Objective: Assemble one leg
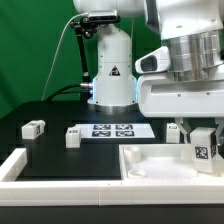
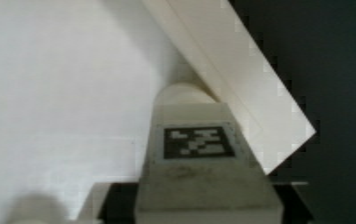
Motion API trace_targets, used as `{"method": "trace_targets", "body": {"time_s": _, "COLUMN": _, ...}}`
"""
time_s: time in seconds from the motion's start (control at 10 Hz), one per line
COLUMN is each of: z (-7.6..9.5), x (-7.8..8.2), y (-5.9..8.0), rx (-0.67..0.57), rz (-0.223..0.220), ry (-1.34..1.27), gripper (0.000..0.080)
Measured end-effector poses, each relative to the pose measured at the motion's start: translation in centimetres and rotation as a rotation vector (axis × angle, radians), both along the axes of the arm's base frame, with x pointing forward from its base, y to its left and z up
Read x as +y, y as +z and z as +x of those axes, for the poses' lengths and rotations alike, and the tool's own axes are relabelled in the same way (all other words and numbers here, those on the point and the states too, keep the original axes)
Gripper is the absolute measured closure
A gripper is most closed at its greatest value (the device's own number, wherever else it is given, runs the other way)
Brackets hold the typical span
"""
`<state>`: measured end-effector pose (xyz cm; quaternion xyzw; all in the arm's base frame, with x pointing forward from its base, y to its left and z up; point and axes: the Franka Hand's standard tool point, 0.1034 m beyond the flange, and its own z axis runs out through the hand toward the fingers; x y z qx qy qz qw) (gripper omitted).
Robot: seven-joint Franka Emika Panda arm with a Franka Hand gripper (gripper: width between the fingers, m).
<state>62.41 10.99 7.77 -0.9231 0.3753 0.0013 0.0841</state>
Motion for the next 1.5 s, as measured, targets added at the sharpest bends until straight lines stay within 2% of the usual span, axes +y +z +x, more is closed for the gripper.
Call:
{"method": "trace_targets", "body": {"time_s": 0.3, "z": -0.09, "x": -0.03, "y": -0.02, "rx": 0.058, "rz": 0.050, "ry": -0.350, "gripper": 0.0509}}
{"method": "trace_targets", "body": {"time_s": 0.6, "z": -0.15, "x": 0.11, "y": -0.04, "rx": 0.095, "rz": 0.078, "ry": -0.529, "gripper": 0.0509}}
{"method": "trace_targets", "body": {"time_s": 0.7, "z": -0.16, "x": 0.12, "y": -0.07, "rx": 0.091, "rz": 0.077, "ry": -0.508, "gripper": 0.0428}}
{"method": "trace_targets", "body": {"time_s": 0.8, "z": -0.16, "x": 0.14, "y": -0.08, "rx": 0.091, "rz": 0.077, "ry": -0.507, "gripper": 0.0290}}
{"method": "trace_targets", "body": {"time_s": 0.9, "z": -0.15, "x": 0.13, "y": -0.10, "rx": 0.085, "rz": 0.075, "ry": -0.474, "gripper": 0.0290}}
{"method": "trace_targets", "body": {"time_s": 1.0, "z": -0.12, "x": 0.12, "y": -0.13, "rx": 0.082, "rz": 0.073, "ry": -0.455, "gripper": 0.0175}}
{"method": "trace_targets", "body": {"time_s": 1.3, "z": 0.00, "x": 0.41, "y": 0.07, "rx": 0.052, "rz": 0.047, "ry": -0.176, "gripper": 0.0151}}
{"method": "trace_targets", "body": {"time_s": 1.5, "z": 0.12, "x": 0.78, "y": 0.23, "rx": 0.014, "rz": 0.002, "ry": 0.099, "gripper": 0.0150}}
